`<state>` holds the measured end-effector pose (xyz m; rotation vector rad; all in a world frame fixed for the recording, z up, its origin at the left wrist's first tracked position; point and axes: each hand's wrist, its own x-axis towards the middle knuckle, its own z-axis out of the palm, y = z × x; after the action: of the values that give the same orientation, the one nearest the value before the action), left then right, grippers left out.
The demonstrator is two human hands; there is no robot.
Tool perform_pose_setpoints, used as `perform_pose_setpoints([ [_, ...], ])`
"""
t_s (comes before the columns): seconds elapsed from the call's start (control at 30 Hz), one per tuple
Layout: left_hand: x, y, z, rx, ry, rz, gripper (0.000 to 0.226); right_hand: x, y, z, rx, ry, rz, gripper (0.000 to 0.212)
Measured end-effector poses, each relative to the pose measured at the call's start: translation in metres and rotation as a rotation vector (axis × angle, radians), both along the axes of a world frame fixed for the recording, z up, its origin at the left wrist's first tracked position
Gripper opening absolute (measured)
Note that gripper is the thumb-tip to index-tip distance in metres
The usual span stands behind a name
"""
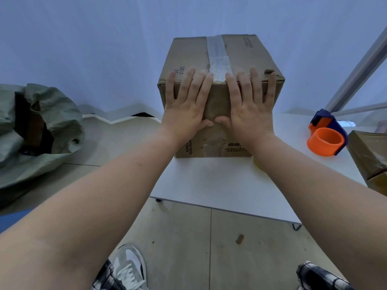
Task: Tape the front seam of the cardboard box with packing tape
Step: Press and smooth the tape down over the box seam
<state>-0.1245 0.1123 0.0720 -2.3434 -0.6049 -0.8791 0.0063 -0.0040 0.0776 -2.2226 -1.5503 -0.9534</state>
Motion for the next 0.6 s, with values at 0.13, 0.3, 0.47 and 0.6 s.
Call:
perform_pose_setpoints([
  [0.13,-0.001,-0.003,0.005,-0.049,-0.021,-0.044,0.097,0.0,-0.004,0.002,-0.043,-0.001,-0.001,0.103],
  [0.3,0.009,-0.007,0.015,-0.188,-0.158,-0.078,0.044,0.0,-0.006,0.018,0.017,0.064,0.046,0.061],
  [0.47,0.01,-0.007,0.011,-0.173,-0.118,-0.022,0.051,-0.003,0.001,0.021,-0.018,0.013,0.004,0.056],
  [0.6,0.005,-0.006,0.01,-0.142,-0.041,-0.009,0.065,-0.002,-0.001,0.017,-0.066,-0.031,-0.014,0.069],
])
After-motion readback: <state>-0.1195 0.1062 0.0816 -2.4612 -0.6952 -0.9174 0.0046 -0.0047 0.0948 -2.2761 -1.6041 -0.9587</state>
